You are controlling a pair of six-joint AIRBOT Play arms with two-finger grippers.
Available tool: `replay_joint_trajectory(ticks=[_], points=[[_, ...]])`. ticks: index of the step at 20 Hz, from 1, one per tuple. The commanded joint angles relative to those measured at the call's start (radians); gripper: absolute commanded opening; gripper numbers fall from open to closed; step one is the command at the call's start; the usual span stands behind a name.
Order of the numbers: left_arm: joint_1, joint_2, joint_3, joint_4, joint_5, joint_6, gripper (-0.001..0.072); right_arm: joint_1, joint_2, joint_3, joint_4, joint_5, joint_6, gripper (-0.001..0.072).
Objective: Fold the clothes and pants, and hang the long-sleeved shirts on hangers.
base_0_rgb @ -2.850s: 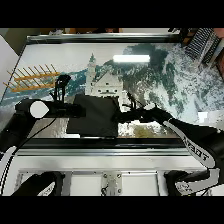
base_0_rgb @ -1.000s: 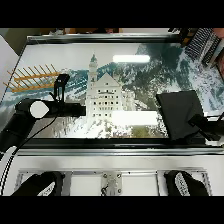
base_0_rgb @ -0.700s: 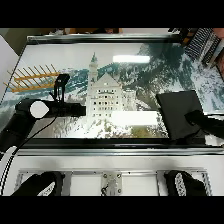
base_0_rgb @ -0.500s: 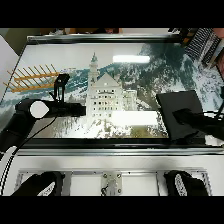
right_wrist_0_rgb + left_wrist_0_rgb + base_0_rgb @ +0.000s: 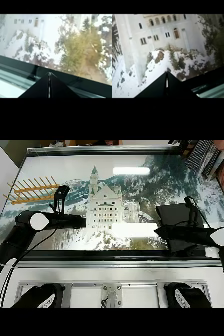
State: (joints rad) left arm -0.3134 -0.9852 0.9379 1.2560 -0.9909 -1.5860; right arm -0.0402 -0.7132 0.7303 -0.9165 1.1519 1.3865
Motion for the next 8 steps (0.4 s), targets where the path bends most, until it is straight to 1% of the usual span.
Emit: replay_joint_trajectory(ticks=[1,8], points=[[0.000,-0.001,0.000,0.000,0.000,-0.001,0.0009,0.015,-0.016,0.001,0.006,0.008,-0.003,0.0025],[0.000,-0.001,0.000,0.000,0.000,-0.001,0.0009,0.015,-0.016,0.001,0.024,0.016,-0.003,0.0025]])
